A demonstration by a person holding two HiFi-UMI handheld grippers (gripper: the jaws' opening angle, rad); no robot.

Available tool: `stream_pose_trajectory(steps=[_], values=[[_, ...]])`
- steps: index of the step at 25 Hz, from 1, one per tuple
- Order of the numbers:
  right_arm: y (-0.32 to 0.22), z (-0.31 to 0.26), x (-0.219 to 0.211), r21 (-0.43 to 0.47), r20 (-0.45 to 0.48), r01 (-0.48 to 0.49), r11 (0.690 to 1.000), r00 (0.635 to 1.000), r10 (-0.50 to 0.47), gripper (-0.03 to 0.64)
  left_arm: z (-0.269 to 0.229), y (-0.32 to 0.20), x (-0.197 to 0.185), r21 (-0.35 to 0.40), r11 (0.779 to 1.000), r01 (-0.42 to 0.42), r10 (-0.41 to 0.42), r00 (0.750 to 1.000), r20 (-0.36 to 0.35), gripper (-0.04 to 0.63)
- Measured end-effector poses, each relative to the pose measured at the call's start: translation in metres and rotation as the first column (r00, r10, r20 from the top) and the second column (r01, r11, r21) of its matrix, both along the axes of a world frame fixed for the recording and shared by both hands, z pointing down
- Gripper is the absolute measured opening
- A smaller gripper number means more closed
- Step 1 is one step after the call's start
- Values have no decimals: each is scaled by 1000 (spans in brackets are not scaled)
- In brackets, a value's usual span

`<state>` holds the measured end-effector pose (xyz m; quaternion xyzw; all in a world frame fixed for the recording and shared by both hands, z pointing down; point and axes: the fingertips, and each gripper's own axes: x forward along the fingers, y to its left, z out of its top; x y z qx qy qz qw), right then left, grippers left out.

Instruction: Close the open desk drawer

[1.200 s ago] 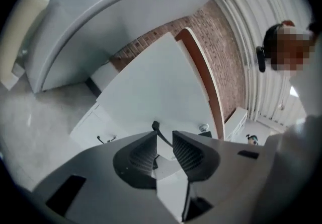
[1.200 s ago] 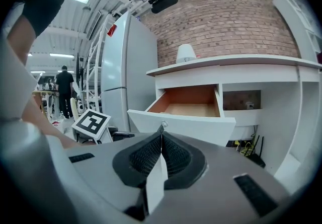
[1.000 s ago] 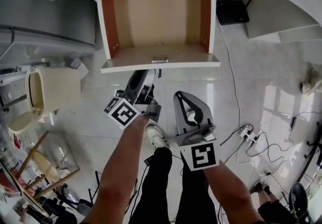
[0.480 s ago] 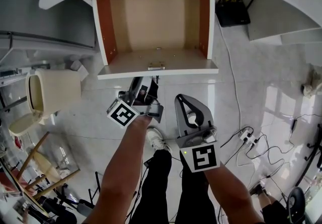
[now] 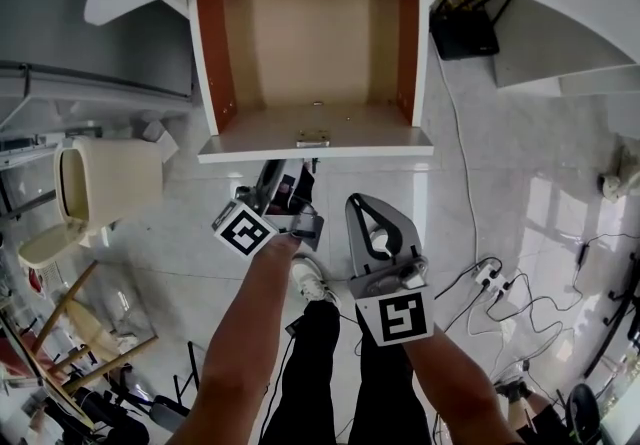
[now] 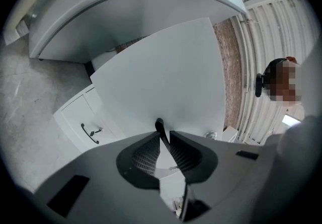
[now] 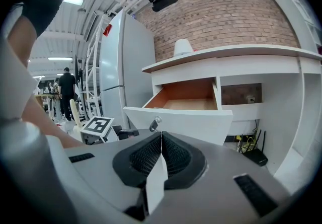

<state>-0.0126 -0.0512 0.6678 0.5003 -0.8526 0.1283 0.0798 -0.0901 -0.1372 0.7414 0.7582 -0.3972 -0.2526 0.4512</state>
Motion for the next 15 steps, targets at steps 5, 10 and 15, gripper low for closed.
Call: stream_pose_trajectory(steps=[5,10,15], values=[[1,-1,-3,-8,-8,23,1000,1000,-23,28,-7,-1,1,-8,1000,-9,9,1000,-19,60],[-6,-8,-1,8,-14,36,999,999,-35,28,-31,-6,5,34,999,-10,13,997,-75,57],[-10,-18,-3,18,-15,48,999,999,-47,28,-37,-7,2,6,1000,-14,15,998,-56,58]])
